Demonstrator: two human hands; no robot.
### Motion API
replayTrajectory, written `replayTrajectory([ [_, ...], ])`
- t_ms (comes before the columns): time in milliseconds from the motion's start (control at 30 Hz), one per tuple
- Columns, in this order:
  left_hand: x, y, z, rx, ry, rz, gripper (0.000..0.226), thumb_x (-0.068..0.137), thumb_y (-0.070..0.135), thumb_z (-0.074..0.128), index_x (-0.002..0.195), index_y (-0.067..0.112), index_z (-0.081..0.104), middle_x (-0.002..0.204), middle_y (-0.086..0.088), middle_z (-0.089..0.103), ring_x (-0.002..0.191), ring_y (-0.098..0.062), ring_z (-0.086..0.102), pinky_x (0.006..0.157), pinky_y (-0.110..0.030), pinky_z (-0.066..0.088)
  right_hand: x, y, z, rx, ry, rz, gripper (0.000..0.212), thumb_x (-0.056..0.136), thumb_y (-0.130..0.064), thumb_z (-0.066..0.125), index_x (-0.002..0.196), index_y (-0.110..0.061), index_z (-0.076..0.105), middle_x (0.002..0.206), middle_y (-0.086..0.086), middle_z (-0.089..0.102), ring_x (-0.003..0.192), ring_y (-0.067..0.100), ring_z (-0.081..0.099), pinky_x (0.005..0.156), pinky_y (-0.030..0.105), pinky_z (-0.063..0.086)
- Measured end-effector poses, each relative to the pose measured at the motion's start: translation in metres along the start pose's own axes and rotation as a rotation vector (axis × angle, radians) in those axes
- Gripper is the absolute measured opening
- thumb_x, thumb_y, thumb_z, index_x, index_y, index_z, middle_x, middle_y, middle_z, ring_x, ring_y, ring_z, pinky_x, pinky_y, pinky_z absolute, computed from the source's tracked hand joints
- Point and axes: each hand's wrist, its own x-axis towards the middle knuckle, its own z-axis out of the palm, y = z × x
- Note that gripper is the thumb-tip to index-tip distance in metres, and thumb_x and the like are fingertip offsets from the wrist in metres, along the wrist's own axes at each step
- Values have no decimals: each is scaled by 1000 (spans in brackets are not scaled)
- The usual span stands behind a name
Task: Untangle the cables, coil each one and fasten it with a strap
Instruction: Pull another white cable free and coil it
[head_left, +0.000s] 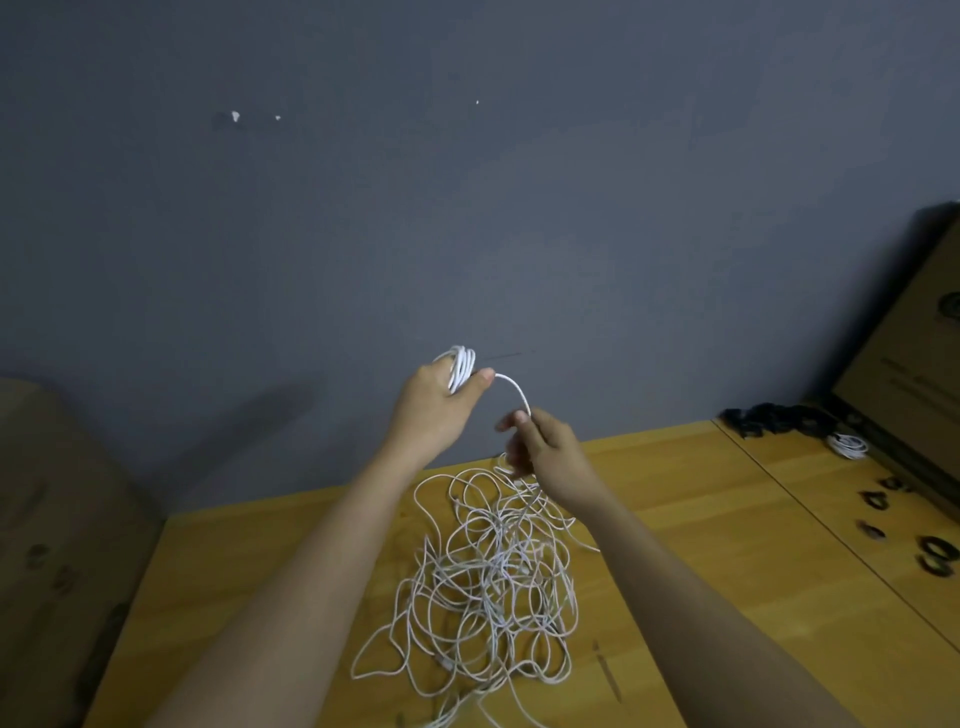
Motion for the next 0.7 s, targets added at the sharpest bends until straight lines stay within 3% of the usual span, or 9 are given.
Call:
replayTrajectory([
  [33, 1, 0, -4, 6, -20, -10, 31, 91, 34, 61, 67, 17, 52, 58, 7, 48, 55, -9, 44, 54, -28, 32, 1, -3, -1, -34, 66, -42, 28, 103, -28, 36, 94, -16, 60, 66, 0, 49, 60, 9, 46, 58, 26, 42],
  [100, -1, 0, -11, -3, -111, -41, 29, 93, 39, 57, 72, 20, 60, 60, 8, 53, 57, -8, 50, 57, -27, 36, 6, -12, -6, -199, 211, -163, 28, 102, -31, 37, 88, -22, 59, 62, -2, 42, 53, 8, 38, 52, 28, 32],
  [233, -9, 10, -19, -190, -453, -120, 32, 95, 42, 52, 73, 20, 55, 45, 12, 42, 41, -4, 36, 49, -24, 30, 28, -42, -23, -558, 401, -347, 27, 100, -36, 40, 101, -22, 63, 53, -11, 40, 55, 11, 39, 51, 30, 25],
  [300, -11, 21, -24, -384, -669, -145, 33, 93, 39, 54, 73, 15, 48, 42, 10, 35, 38, -7, 28, 43, -21, 27, 36, -49, -26, -603, 363, -349, 26, 100, -36, 42, 111, -25, 63, 55, -19, 43, 64, 8, 44, 57, 28, 29],
  [367, -14, 35, -27, -593, -779, -122, 34, 86, 39, 55, 71, 11, 43, 39, 7, 30, 34, -6, 23, 38, -16, 26, 38, -45, -23, -529, 179, -301, 25, 101, -29, 43, 113, -20, 63, 65, -19, 55, 72, 11, 52, 65, 30, 40],
  [433, -14, 47, -25, -746, -661, -109, 33, 85, 36, 52, 68, 10, 39, 37, 7, 26, 29, -4, 22, 35, -14, 25, 34, -35, -13, -398, 15, -234, 20, 101, -20, 43, 96, -14, 62, 75, -7, 63, 71, 8, 57, 70, 32, 44],
  [500, -8, 50, -24, -855, -429, -109, 36, 95, 28, 45, 66, 11, 35, 37, 7, 26, 29, -4, 21, 35, -14, 24, 21, -17, -1, -387, -62, -145, 26, 102, -27, 39, 82, -22, 55, 63, -5, 55, 52, -3, 48, 61, 28, 38],
  [600, 6, 45, -25, -1020, -222, -144, 28, 102, 22, 37, 75, 18, 38, 46, 8, 37, 35, -5, 26, 42, -16, 32, -3, 6, 14, -386, -144, -3, 26, 102, -37, 37, 103, -23, 59, 59, -8, 48, 50, 4, 45, 56, 27, 37],
  [700, 12, 37, -16, -902, -114, -126, 27, 103, 16, 38, 76, 19, 35, 56, 9, 46, 41, -4, 36, 51, -19, 34, -19, 8, 22, -598, -186, -84, 31, 101, -40, 36, 113, -20, 56, 68, -6, 52, 65, 19, 52, 62, 31, 39],
])
